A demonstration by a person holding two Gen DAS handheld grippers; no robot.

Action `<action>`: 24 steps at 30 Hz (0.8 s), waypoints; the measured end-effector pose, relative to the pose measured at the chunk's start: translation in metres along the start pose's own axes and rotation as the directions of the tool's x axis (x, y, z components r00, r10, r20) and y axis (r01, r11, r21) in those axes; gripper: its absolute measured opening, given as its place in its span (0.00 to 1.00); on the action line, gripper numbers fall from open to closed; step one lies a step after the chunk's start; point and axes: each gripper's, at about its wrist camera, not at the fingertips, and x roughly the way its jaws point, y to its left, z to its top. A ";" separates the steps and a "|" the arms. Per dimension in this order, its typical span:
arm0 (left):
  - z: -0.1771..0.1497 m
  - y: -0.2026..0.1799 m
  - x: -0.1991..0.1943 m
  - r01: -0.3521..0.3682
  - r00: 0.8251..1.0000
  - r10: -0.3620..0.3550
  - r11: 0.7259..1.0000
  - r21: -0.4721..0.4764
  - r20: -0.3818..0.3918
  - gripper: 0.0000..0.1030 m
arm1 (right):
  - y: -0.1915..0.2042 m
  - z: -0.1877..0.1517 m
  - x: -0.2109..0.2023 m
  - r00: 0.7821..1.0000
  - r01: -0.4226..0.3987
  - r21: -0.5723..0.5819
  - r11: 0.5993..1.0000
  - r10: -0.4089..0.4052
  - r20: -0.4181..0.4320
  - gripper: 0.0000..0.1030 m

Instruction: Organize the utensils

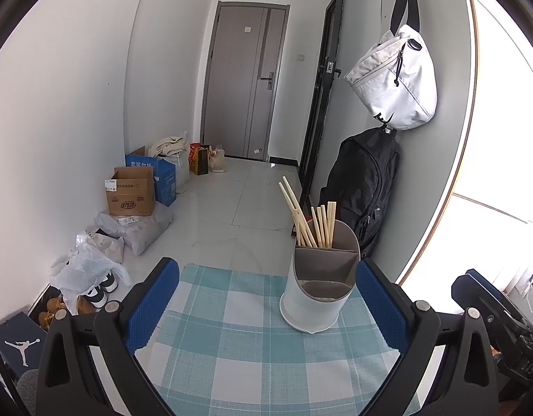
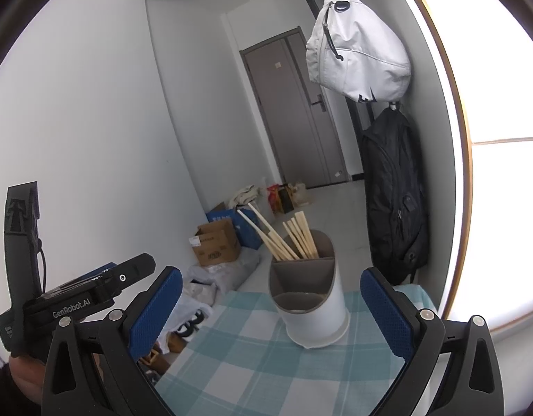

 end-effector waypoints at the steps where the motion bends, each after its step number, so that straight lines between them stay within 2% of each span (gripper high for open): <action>1: 0.000 0.000 0.000 -0.001 1.000 0.001 1.000 0.000 0.000 0.96 | 0.000 0.000 0.000 1.000 -0.002 0.001 1.000 0.002 0.000 1.00; 24: -0.002 -0.003 0.003 -0.018 1.000 0.018 1.000 0.012 0.003 0.96 | 0.001 -0.003 0.004 1.000 0.000 0.005 1.000 0.000 -0.010 1.00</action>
